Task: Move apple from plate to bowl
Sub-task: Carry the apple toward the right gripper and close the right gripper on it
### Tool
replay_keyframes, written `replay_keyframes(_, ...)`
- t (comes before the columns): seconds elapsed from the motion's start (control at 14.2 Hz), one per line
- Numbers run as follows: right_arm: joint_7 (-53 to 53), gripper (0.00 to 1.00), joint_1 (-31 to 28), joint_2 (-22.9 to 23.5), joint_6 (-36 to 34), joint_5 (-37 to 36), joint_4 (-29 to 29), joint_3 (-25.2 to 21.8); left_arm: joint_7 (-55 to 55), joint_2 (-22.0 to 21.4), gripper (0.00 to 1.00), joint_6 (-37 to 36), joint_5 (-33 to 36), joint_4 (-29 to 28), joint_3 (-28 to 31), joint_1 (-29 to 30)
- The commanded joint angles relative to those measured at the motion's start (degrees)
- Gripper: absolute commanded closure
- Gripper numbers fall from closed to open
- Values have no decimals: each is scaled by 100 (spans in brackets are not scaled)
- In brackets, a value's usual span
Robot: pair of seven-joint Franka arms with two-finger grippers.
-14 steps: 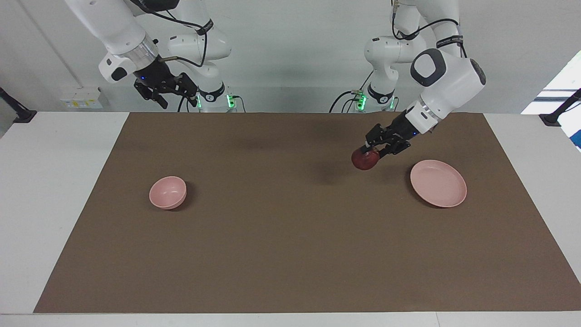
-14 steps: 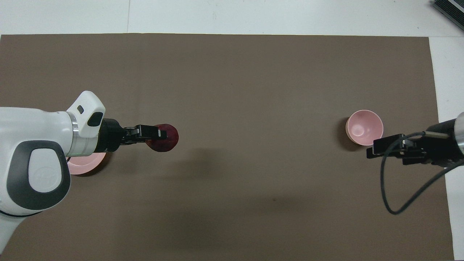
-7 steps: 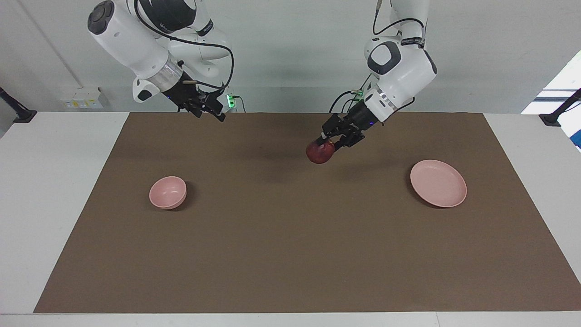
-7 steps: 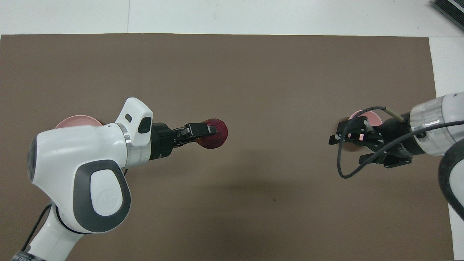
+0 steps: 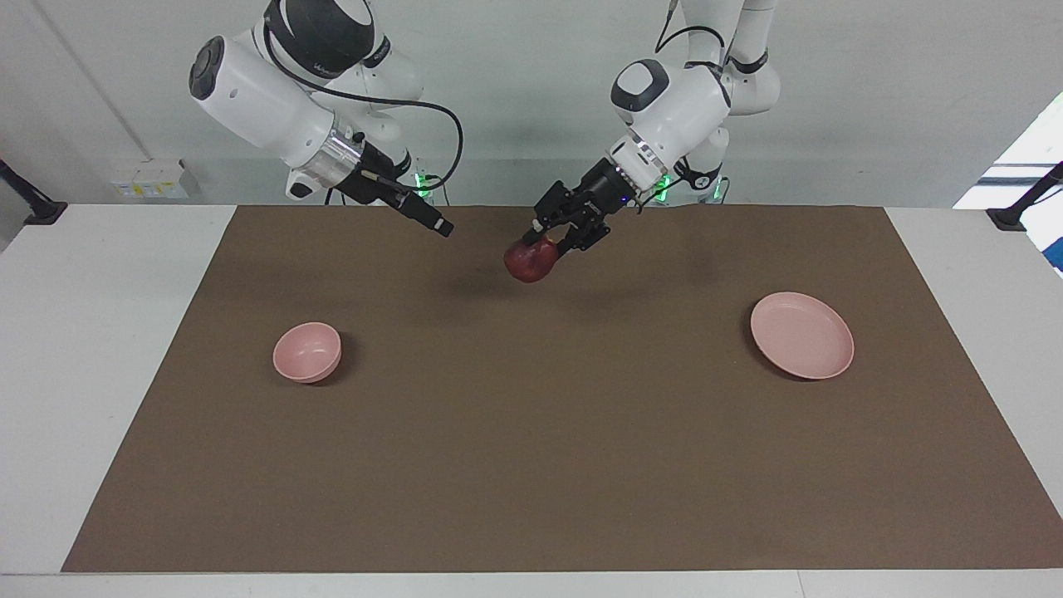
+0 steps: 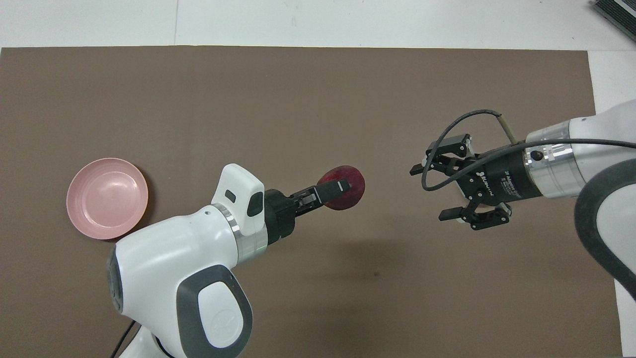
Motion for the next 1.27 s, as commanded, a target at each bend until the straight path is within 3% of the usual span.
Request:
replay_keyframes(0.0,130,0,-102,288,148,573,36,20,-61,39,100,647,-338,163,-303,-3)
replay_keyframes(0.14,130,0,-102,412,385,724,116,28,-61,65,100,1159,-435,242,-584,-3)
replay_keyframes(0.35,139,0,-31,596,421,1032,264,28,-69,118,100,1186,-541,417,-655,-11)
replay_keyframes(1.2,183,0,232,605,167,1427,291,28,-69,241,100,1151,-479,655,-691,-82)
